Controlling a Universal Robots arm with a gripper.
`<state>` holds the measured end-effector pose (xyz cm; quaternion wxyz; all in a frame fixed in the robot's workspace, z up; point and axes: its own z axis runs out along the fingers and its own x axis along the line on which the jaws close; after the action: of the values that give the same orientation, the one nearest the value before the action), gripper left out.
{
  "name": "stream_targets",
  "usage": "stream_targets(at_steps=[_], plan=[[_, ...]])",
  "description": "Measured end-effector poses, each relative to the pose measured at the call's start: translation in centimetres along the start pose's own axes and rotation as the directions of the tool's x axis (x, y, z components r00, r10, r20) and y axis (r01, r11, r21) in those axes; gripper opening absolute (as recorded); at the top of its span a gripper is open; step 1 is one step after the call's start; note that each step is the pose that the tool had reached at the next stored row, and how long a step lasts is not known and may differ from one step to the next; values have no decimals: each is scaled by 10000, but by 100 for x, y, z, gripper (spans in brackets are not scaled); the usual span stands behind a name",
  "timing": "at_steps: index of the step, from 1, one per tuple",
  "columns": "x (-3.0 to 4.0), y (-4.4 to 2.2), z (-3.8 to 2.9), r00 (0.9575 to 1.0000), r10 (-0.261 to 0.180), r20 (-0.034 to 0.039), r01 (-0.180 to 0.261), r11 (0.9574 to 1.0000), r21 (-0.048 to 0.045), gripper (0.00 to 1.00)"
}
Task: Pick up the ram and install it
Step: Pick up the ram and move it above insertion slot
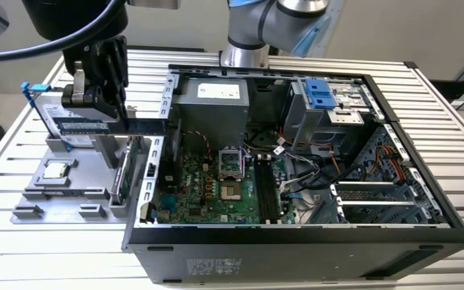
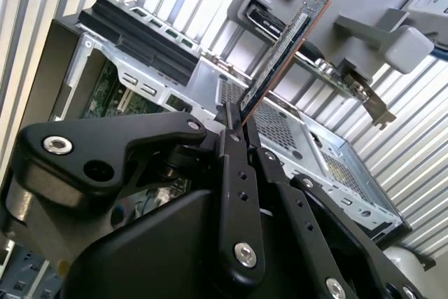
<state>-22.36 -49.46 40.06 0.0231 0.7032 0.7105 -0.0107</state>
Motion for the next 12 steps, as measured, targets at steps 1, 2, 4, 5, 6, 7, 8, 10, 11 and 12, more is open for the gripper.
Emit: stream_targets(at_steps=[1, 2, 4, 5, 6, 7, 8, 10, 11, 12], plan=[[0, 17, 0, 10000, -1, -1, 1, 10000, 2, 0], [0, 34, 0, 10000, -1, 0, 1, 10000, 4, 0], [-1, 68, 1, 10000, 0, 0, 0, 10000, 9, 0], [-1, 85, 1, 10000, 0, 0, 0, 10000, 11, 0], [-1, 101, 2, 10000, 0, -1, 0, 10000, 12, 0], [-1, 118, 2, 10000, -1, 0, 1, 10000, 14, 0], [-1, 134, 2, 10000, -1, 0, 1, 10000, 17, 0], [-2, 165, 3, 10000, -1, -1, 1, 10000, 19, 0], [-2, 180, 3, 10000, -1, 0, 1, 10000, 21, 0], [-2, 194, 3, 10000, -1, 0, 1, 10000, 22, 0]])
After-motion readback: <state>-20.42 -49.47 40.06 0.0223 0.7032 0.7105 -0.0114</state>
